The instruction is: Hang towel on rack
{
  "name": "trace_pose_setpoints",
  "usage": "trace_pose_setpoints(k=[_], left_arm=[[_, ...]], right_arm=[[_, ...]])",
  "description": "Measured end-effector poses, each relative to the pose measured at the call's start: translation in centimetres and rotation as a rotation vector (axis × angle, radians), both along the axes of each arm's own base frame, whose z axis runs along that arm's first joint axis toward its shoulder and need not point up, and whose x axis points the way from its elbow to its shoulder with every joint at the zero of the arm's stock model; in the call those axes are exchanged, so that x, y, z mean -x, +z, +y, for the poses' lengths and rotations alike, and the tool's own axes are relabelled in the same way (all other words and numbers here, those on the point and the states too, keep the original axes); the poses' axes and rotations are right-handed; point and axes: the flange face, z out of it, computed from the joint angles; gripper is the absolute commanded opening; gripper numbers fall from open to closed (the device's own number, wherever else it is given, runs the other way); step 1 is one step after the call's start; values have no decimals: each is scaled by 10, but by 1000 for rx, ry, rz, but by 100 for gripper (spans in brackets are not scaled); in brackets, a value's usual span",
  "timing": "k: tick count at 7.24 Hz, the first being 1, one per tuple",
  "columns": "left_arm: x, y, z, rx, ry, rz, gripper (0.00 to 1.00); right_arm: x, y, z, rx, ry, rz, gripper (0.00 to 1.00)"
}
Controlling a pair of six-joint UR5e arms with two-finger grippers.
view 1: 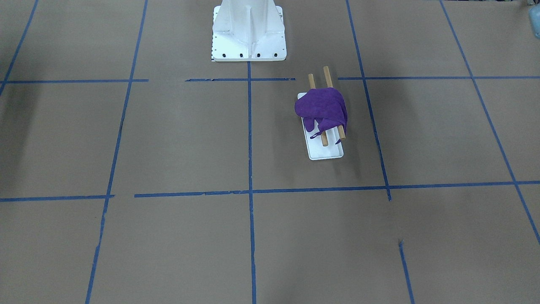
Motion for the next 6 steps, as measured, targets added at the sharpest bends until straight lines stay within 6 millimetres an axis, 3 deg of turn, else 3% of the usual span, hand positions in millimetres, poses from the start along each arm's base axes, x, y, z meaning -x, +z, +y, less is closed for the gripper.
trace_pose_setpoints(k=[3,6], left_arm=[[34,11,8,46,11,-6,100],[38,26,17,80,7,46,100]], right_arm=[[-8,19,3,-4,-15,2,100],[-19,25,0,-65,-15,108,100]])
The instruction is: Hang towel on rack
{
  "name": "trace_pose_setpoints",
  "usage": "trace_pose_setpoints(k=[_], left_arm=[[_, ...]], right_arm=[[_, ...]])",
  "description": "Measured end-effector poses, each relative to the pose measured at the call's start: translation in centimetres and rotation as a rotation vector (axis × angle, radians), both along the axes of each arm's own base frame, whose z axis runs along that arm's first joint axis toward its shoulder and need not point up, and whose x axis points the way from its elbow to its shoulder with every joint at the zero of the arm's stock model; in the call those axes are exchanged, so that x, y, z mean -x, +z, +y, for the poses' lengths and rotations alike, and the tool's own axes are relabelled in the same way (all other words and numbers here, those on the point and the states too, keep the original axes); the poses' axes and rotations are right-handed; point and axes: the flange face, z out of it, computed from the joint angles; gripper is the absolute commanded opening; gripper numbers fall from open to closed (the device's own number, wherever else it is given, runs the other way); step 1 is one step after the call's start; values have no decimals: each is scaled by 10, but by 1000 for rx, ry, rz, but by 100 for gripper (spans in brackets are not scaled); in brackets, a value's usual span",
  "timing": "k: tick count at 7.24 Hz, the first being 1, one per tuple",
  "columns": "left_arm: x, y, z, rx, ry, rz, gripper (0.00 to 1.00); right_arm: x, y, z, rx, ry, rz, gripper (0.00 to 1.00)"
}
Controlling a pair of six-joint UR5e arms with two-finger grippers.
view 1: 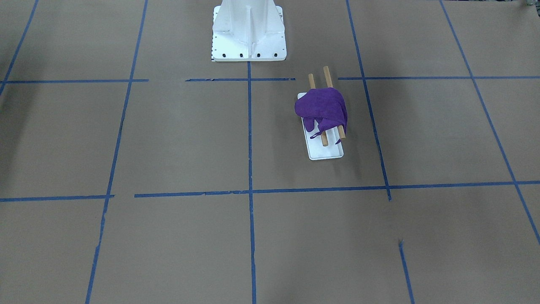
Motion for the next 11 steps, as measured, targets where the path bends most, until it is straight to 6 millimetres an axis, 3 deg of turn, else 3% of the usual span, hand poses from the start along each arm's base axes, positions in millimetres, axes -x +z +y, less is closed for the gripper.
trace_pose_setpoints(k=[4,11], left_arm=[[-2,7,4,11,-1,23,100],[0,-5,-4,60,-91,27,100]], right_arm=[[-6,-31,-5,3,82,-36,100],[-6,-14,-4,30,83,-46,100]])
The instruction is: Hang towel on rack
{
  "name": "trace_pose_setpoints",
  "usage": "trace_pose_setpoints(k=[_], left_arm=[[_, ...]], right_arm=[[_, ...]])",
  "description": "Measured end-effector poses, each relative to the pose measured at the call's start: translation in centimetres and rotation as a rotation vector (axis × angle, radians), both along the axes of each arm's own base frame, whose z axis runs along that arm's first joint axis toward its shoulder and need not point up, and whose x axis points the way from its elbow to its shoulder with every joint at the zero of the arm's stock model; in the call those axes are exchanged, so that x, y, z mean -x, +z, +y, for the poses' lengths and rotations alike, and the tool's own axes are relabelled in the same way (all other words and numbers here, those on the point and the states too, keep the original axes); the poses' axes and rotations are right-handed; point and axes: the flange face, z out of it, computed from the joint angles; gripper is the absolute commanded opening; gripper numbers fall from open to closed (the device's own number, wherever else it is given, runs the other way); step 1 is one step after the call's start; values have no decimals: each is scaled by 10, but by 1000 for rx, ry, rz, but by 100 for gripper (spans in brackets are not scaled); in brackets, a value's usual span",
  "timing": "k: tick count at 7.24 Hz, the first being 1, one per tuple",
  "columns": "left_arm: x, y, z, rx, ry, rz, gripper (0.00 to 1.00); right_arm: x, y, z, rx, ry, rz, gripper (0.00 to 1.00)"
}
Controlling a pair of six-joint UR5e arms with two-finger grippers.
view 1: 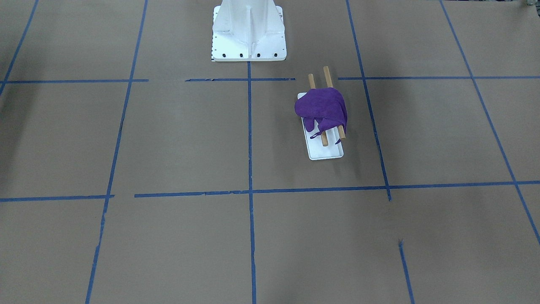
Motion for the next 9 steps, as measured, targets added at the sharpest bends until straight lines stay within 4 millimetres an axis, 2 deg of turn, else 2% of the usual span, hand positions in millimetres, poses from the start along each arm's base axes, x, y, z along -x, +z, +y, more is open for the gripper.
trace_pose_setpoints(k=[3,9], left_arm=[[0,-4,-2,42,-59,2,100],[-1,-4,-3,40,-61,2,100]], right_arm=[[0,0,-1,1,1,1,100],[0,-4,-1,-8,1,-1,100]])
